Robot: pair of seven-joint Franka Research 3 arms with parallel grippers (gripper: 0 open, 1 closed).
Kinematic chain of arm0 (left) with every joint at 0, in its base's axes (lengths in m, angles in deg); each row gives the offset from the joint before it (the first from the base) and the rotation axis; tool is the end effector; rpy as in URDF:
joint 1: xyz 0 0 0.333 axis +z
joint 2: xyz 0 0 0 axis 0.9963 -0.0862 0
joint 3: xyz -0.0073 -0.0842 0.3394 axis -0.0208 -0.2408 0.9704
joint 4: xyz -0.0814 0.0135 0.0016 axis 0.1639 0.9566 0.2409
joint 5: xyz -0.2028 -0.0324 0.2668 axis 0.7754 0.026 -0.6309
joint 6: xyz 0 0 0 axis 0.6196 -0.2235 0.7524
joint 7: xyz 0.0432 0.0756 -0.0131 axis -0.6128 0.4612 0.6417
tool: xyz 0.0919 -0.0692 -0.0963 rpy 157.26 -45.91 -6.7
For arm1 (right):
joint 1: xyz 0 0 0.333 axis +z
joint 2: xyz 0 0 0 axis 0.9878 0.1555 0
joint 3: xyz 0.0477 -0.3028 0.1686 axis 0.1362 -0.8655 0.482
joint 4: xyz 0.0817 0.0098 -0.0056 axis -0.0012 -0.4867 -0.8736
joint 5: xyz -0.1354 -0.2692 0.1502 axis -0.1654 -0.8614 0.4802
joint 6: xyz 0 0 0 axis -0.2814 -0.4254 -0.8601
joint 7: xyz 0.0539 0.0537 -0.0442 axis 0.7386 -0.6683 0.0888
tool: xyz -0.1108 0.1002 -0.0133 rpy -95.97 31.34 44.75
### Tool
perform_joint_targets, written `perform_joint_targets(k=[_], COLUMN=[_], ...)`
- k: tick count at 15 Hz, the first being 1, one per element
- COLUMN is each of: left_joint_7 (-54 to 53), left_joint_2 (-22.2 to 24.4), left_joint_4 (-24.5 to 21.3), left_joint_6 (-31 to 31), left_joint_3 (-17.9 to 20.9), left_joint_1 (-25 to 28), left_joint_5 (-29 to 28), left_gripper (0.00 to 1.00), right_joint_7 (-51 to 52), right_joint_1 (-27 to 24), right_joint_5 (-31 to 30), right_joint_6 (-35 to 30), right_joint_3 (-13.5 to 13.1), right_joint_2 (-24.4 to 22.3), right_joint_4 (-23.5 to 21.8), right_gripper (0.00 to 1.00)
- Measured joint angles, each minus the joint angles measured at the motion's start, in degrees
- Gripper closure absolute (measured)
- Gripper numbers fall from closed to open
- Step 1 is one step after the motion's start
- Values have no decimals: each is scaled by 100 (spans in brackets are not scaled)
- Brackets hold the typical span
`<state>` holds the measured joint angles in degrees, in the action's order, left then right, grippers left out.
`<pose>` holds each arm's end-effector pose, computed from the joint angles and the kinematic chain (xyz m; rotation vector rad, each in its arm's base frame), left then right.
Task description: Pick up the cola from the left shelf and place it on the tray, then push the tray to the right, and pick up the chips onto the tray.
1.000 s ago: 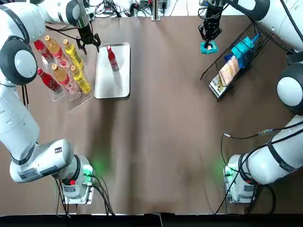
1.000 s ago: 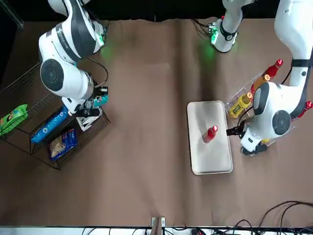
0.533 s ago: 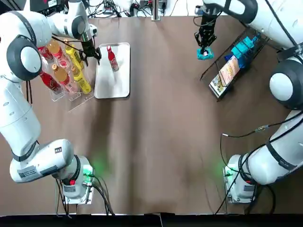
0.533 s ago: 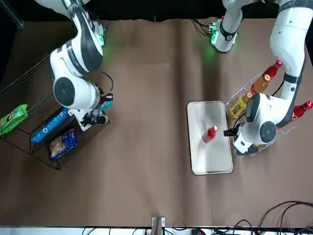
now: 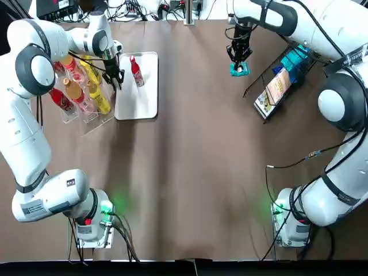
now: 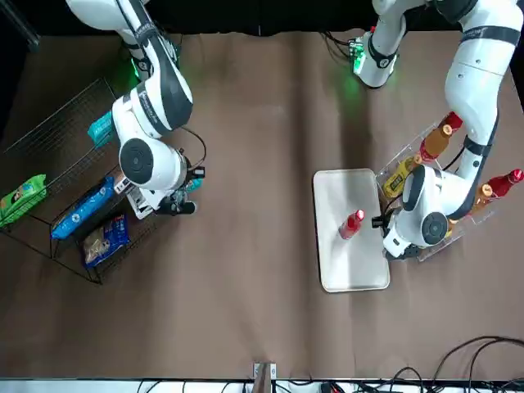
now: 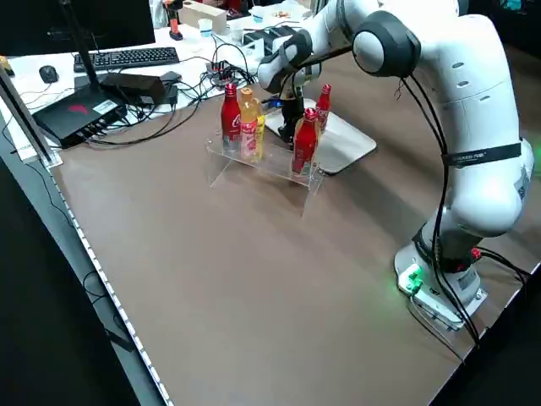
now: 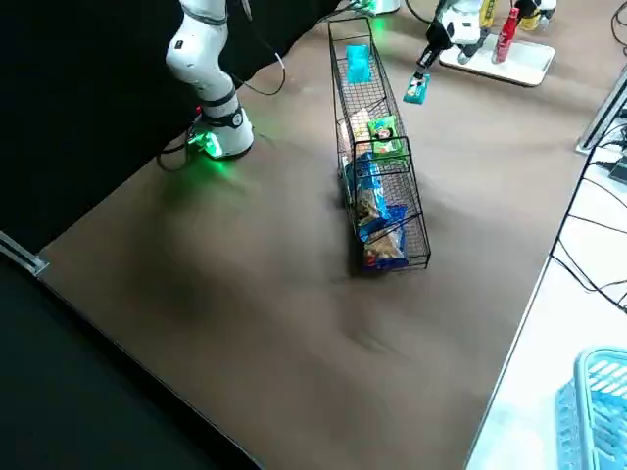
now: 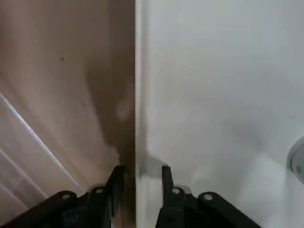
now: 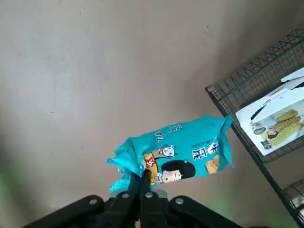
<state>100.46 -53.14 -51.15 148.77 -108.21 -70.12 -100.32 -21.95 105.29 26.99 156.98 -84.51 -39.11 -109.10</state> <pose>0.5866 -0.0429 0.2022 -3.0834 -0.1407 0.5005 0.5147 0.2700 0.4029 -3.0492 0.0172 0.5347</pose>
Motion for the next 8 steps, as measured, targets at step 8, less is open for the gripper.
perform_joint_targets(k=[8], left_joint_7=[-27], left_joint_2=[8], left_joint_4=[44], left_joint_6=[-31], left_joint_3=[-30], left_joint_1=[-41], left_joint_5=[-20], left_gripper=[94], right_joint_7=[-12], right_joint_1=[0], right_joint_5=[15], right_joint_6=[50], right_joint_3=[-4], right_joint_2=[61], right_joint_4=[5], right_gripper=[98])
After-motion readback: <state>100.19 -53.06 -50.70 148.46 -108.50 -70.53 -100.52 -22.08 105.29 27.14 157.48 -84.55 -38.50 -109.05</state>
